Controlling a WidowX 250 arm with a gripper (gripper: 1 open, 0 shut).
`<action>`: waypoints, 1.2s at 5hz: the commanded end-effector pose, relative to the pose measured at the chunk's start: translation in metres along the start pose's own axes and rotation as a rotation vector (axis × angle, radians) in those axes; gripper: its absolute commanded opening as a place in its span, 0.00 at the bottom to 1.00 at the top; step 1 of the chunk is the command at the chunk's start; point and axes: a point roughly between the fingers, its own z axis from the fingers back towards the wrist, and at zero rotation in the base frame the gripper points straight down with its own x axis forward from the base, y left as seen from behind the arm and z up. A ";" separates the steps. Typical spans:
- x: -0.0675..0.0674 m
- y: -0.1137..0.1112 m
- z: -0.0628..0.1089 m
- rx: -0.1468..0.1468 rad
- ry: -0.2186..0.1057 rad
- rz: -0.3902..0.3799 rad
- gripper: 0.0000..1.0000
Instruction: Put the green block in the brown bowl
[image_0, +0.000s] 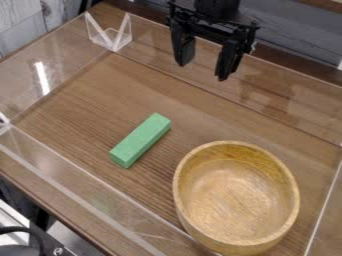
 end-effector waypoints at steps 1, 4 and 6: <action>-0.008 0.009 -0.012 0.000 0.010 -0.048 1.00; -0.055 0.039 -0.045 0.017 -0.037 -0.210 1.00; -0.059 0.046 -0.060 0.013 -0.054 -0.233 1.00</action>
